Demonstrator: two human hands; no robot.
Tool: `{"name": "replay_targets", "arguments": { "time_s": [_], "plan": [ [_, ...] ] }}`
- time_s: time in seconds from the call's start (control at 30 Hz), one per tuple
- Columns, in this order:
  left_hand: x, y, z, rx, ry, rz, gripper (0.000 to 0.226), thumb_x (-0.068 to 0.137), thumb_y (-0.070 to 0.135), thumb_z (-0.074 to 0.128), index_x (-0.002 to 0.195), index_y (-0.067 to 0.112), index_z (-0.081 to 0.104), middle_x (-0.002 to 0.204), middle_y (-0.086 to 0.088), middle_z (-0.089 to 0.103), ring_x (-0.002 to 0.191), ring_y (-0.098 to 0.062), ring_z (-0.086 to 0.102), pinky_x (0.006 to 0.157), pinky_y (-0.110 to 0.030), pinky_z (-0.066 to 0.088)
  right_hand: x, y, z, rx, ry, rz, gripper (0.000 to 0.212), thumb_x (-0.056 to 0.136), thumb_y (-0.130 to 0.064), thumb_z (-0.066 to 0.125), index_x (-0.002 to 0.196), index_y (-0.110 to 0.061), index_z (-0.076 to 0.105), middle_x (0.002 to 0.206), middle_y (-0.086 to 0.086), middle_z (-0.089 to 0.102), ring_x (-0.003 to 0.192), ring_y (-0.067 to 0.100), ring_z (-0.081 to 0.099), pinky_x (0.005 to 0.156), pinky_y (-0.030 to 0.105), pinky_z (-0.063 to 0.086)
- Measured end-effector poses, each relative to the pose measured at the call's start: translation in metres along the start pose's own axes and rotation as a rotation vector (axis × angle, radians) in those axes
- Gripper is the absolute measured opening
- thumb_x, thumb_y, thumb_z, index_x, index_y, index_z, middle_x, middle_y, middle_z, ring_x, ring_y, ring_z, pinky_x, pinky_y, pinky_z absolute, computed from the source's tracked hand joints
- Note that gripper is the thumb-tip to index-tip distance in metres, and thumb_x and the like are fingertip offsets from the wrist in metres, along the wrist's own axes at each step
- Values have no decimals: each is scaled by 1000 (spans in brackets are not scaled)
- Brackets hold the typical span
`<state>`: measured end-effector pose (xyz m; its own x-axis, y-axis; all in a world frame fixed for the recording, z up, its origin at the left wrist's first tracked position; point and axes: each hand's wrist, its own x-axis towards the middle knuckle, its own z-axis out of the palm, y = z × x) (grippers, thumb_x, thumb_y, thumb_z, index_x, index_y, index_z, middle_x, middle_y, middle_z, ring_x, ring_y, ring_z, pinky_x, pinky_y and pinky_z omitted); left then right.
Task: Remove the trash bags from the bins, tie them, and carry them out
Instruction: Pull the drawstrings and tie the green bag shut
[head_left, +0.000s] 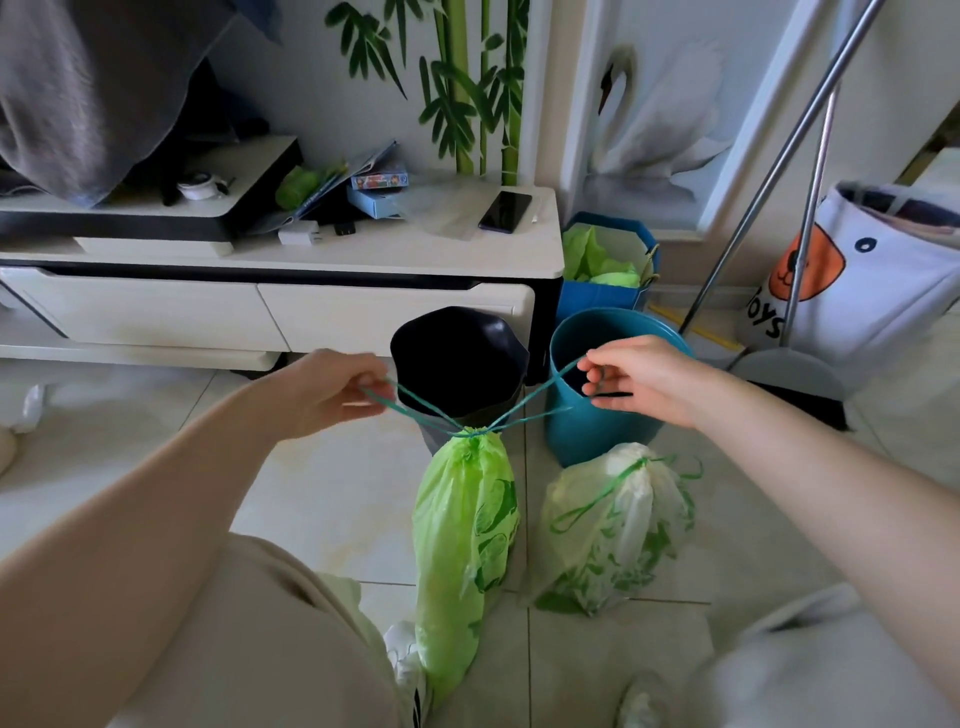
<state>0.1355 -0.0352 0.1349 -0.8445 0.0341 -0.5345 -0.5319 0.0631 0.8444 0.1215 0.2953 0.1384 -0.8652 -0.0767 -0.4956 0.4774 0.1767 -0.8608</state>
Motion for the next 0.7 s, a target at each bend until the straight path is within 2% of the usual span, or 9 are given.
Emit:
{"name": "replay_targets", "arguments": {
  "time_s": [0.1, 0.17, 0.27, 0.4, 0.5, 0.6, 0.7],
  "plan": [
    [-1, 15, 30, -328, -90, 1, 48, 90, 19, 57, 44, 17, 46, 53, -2, 54, 55, -17, 61, 64, -26, 56, -16, -13, 10, 1, -156, -104, 14, 92, -14, 57, 93, -9, 70, 75, 3, 65, 79, 17, 68, 84, 37, 55],
    [-2, 21, 52, -364, -155, -76, 48, 90, 26, 57, 44, 16, 50, 49, 1, 52, 46, -14, 51, 56, -25, 48, -23, -18, 21, 28, -198, -155, 15, 92, -11, 56, 99, -7, 69, 76, 3, 64, 74, 16, 68, 82, 35, 56],
    [-7, 23, 84, -266, -243, -200, 39, 91, 33, 56, 58, 13, 59, 54, 1, 59, 43, -10, 46, 57, -23, 42, -32, -24, 34, 39, -185, -207, 16, 93, -9, 55, 98, -7, 70, 76, 2, 64, 67, 17, 67, 78, 35, 57],
    [-10, 25, 111, -234, -267, -235, 34, 94, 36, 53, 83, 7, 67, 76, -3, 66, 59, -11, 49, 62, -22, 45, -46, -29, 41, -96, -146, -311, 16, 92, -8, 56, 99, -5, 70, 81, 6, 71, 68, 18, 72, 67, 28, 60],
    [-11, 27, 120, -245, -264, -250, 34, 94, 38, 53, 82, 8, 66, 68, -1, 67, 67, -12, 51, 71, -24, 45, -53, -29, 41, -168, -128, -378, 13, 91, -6, 58, 96, -4, 70, 85, 13, 74, 69, 18, 74, 64, 24, 59],
    [-13, 29, 126, -218, -300, -257, 31, 90, 37, 59, 81, 8, 66, 71, -4, 65, 78, -17, 60, 85, -27, 46, -56, -25, 38, -228, -109, -409, 13, 90, -4, 59, 94, -5, 71, 86, 14, 75, 74, 18, 74, 68, 25, 60],
    [-15, 27, 132, -207, -378, -260, 29, 89, 33, 61, 74, 9, 66, 63, -3, 64, 59, -14, 63, 80, -27, 48, -56, -22, 30, -267, -104, -425, 16, 90, -4, 59, 100, -7, 71, 89, 9, 76, 80, 14, 74, 74, 23, 59]
  ]
}}
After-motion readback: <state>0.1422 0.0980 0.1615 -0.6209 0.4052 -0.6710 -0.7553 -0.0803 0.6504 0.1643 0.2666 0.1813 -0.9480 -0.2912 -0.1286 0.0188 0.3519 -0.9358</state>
